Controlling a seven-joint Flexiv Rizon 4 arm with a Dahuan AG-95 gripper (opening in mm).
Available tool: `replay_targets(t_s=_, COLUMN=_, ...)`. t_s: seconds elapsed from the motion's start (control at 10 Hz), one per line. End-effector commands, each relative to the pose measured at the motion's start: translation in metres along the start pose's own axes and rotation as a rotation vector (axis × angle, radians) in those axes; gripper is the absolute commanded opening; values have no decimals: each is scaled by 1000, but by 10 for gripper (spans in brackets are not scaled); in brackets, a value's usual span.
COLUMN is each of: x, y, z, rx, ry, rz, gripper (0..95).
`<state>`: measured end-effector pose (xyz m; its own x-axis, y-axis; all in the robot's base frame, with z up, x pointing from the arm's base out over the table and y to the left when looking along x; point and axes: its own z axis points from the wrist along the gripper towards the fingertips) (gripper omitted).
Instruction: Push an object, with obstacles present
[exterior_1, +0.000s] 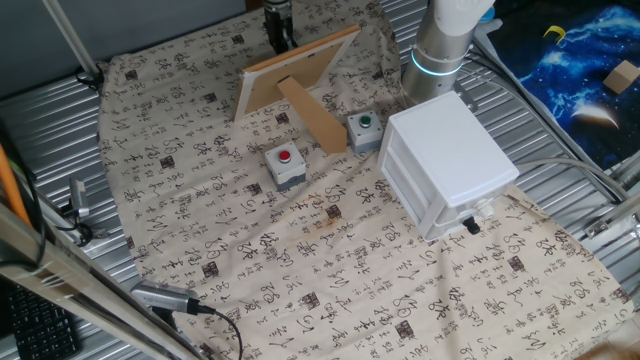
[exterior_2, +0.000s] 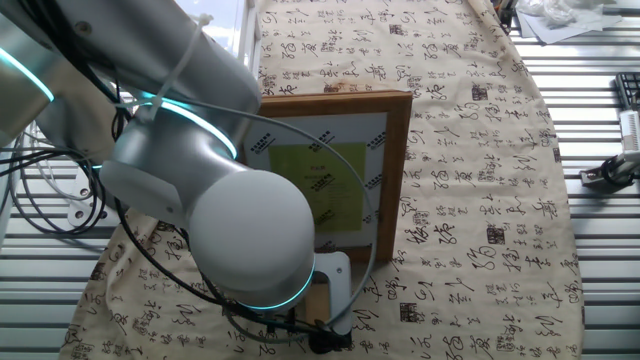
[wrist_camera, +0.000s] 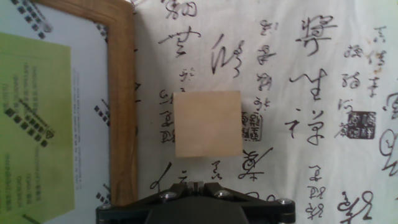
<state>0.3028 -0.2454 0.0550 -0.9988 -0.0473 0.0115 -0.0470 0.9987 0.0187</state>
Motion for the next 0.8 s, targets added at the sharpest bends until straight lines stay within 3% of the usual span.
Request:
replay_targets(t_s=0.1, x=-3, y=-1, z=4, rx=0, ry=-1, rz=-4, gripper=0)
replay_targets(t_s=0.8, x=-6, y=-6, z=11, rx=-2, ry=-4, rz=-12, gripper=0)
